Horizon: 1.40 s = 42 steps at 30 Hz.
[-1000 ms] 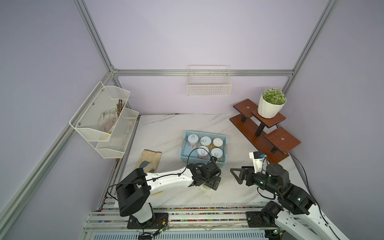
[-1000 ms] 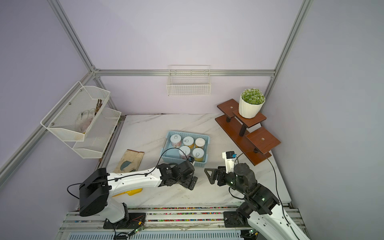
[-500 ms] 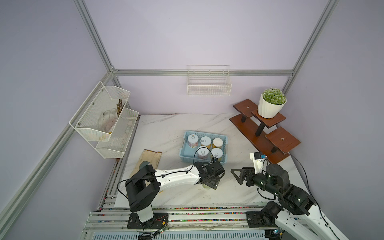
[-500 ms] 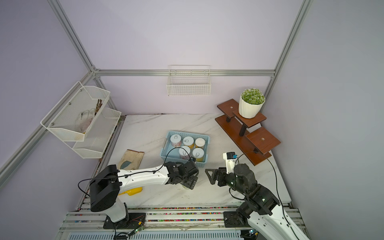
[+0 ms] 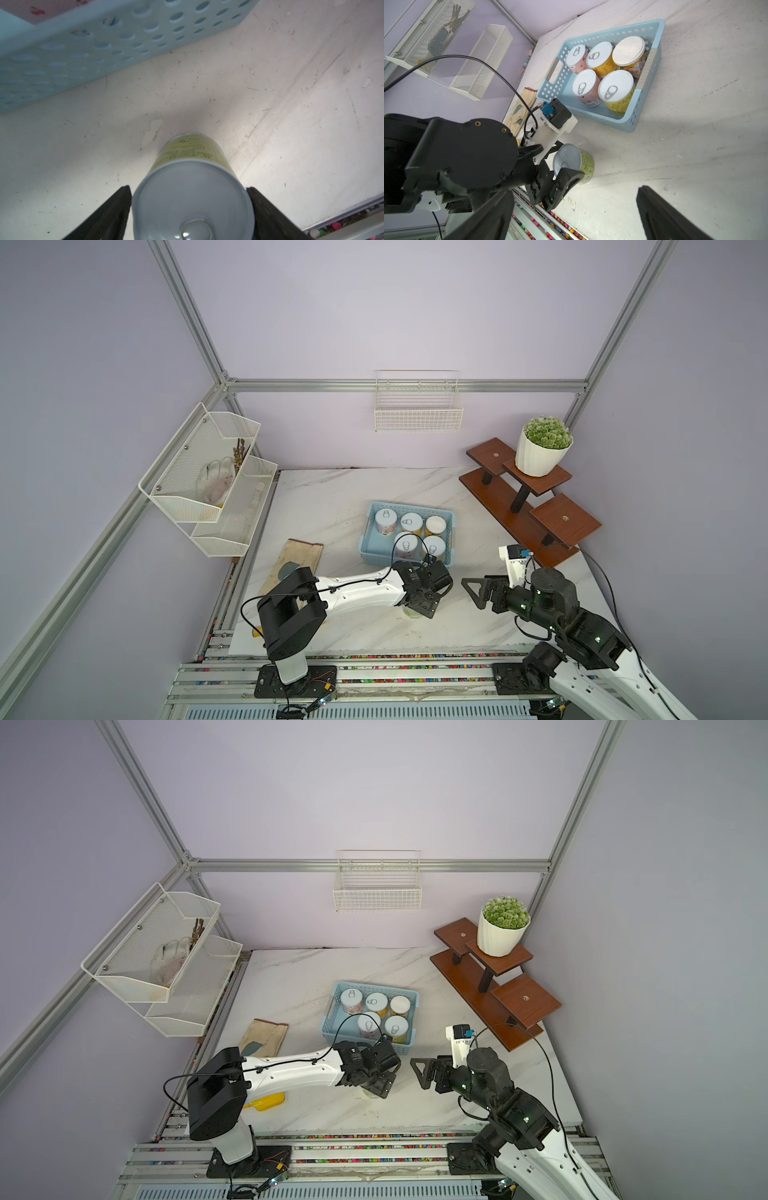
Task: Put the canned food in the basket
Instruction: Pick up the canned food from the center of the board.
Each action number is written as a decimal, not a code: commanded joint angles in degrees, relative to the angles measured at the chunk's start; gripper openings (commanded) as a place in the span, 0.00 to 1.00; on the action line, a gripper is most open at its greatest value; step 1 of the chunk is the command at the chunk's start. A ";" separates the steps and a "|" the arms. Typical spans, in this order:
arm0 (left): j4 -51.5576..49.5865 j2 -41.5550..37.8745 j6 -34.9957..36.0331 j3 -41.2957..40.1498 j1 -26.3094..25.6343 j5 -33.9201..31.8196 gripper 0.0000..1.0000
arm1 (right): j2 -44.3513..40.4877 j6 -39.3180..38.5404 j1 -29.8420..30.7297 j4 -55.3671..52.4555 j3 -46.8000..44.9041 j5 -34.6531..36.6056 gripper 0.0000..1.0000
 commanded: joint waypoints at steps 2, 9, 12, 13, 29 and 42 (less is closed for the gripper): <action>-1.58 0.19 -1.24 1.85 -0.28 -0.66 0.88 | -0.27 -0.05 -0.16 -0.20 -0.39 0.47 0.98; -1.65 1.31 -1.16 2.33 -0.28 -0.31 0.87 | -0.36 -0.02 -0.15 -0.27 -0.52 0.48 0.98; -1.60 1.38 -1.16 2.42 -0.27 -0.25 0.86 | -0.35 0.04 -0.16 -0.22 -0.51 0.52 0.98; -1.64 1.36 -1.18 2.42 -0.27 -0.30 0.84 | -0.23 -0.01 -0.14 -0.20 -0.56 0.51 0.98; -2.46 -1.27 -2.69 2.07 -0.26 -3.11 0.64 | 0.33 -1.10 -0.19 6.67 -2.45 -10.58 0.98; -4.61 -6.12 -2.09 0.80 2.37 -4.96 0.49 | 1.83 -3.48 -0.14 11.64 -4.20 -16.03 0.97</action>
